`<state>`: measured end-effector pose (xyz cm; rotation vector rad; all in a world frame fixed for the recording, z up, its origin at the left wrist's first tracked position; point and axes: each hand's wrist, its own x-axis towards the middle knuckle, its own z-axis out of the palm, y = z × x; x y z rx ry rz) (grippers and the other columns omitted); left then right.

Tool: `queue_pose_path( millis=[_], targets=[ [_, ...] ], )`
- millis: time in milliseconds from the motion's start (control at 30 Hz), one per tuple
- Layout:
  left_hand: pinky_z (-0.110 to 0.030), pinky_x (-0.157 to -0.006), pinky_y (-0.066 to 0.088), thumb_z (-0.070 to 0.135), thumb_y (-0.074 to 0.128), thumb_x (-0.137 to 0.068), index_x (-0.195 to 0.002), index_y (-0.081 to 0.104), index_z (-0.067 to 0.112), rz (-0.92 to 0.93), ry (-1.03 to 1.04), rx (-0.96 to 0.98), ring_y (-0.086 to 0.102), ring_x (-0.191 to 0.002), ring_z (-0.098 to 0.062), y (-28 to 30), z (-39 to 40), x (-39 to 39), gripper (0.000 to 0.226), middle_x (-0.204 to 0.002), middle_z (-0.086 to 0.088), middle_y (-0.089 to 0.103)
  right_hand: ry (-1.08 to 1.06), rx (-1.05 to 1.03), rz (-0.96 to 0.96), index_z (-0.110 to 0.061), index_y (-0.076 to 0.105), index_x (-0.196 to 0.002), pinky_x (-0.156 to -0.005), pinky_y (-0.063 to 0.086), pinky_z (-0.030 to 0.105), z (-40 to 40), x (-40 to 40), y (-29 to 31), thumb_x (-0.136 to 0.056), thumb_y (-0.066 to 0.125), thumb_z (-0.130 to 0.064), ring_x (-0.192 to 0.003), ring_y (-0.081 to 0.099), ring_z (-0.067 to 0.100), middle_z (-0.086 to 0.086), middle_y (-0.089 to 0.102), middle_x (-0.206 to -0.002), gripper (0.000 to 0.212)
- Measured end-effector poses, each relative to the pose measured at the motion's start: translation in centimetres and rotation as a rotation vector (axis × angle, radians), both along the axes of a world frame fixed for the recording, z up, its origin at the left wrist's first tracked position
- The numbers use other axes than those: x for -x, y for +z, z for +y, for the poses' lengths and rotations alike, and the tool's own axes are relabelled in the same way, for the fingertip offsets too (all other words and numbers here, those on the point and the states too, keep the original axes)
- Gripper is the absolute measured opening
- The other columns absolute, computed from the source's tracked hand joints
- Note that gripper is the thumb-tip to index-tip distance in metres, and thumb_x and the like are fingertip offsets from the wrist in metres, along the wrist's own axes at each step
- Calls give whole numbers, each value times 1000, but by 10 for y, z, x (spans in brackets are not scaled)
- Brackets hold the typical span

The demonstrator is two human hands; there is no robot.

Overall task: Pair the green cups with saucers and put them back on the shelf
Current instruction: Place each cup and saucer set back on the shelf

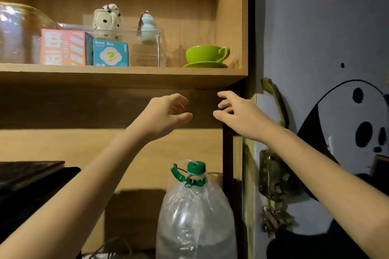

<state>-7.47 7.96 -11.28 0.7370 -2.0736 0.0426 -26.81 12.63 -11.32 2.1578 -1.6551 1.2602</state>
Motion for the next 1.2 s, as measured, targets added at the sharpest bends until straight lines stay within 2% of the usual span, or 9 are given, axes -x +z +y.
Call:
queue_pose_path(
  millis=[133, 333, 533, 633, 767, 933, 1033, 1133, 1200],
  targets=[
    [-30, -84, 50, 30, 65, -78, -116, 55, 17, 48, -8, -141, 60, -94, -13, -71, 13, -22, 41, -104, -4, 64, 91, -136, -21, -22, 35, -134, -77, 42, 21, 10, -22, -61, -86, 54, -34, -97, 53, 11, 4, 55, -123, 53],
    [-21, -87, 39, 38, 71, -71, -131, 44, 25, 89, 49, -341, 51, -106, -2, -195, 34, -58, 68, -117, 13, 54, 198, -386, -82, -23, 33, -135, -75, 40, 13, 21, -52, -179, -82, 61, -34, -99, 52, 6, -1, 54, -122, 61],
    [0, -83, 26, 42, 69, -72, -136, 38, 21, 54, 148, -566, 38, -113, 2, -302, 63, -92, 74, -136, 4, 47, 202, -673, -132, -25, 31, -136, -88, 40, 25, 35, -76, -304, -81, 62, -37, -107, 49, 8, 0, 52, -128, 64],
    [-14, -94, 28, 46, 63, -76, -137, 36, 23, 45, 192, -745, 38, -123, -4, -348, 77, -109, 71, -141, 4, 43, 191, -785, -147, -21, 33, -135, -86, 41, 25, 39, -91, -351, -80, 63, -36, -103, 49, 8, 3, 53, -125, 64],
    [-28, -106, 26, 35, 51, -88, -137, 36, 14, 51, 278, -963, 34, -134, -18, -399, 88, -125, 55, -145, -6, 39, 172, -915, -232, -9, 38, -132, -88, 44, 33, 43, -109, -402, -81, 65, -20, -106, 55, 28, 17, 55, -122, 58],
    [-24, -105, 23, 18, 33, -96, -135, 39, 7, 83, 430, -1169, 33, -134, -23, -455, 99, -140, 40, -146, -13, 37, 130, -995, -269, -6, 46, -127, -83, 44, 32, 45, -120, -456, -84, 59, -19, -104, 59, 29, 17, 61, -115, 47],
    [-32, -105, 35, 14, 34, -95, -124, 51, 5, 218, 582, -1262, 48, -122, -29, -481, 111, -144, 35, -133, -19, 51, 102, -1070, -354, -4, 46, -126, -78, 46, 33, 44, -124, -486, -87, 53, -14, -100, 60, 31, 20, 62, -115, 41],
    [-36, -82, 51, 15, 38, -91, -83, 63, 12, 362, 708, -1318, 63, -84, -31, -499, 116, -146, 27, -88, -18, 67, 49, -1195, -510, -2, 45, -124, -64, 51, 39, 42, -131, -511, -88, 48, -8, -73, 60, 30, 21, 62, -94, 36],
    [-34, -67, 53, 15, 38, -90, -78, 59, 11, 389, 703, -1395, 65, -71, -30, -506, 116, -147, 25, -73, -14, 66, 16, -1256, -622, -4, 48, -115, -44, 50, 29, 39, -133, -521, -88, 44, -5, -53, 58, 26, 15, 59, -75, 27]
  ],
)
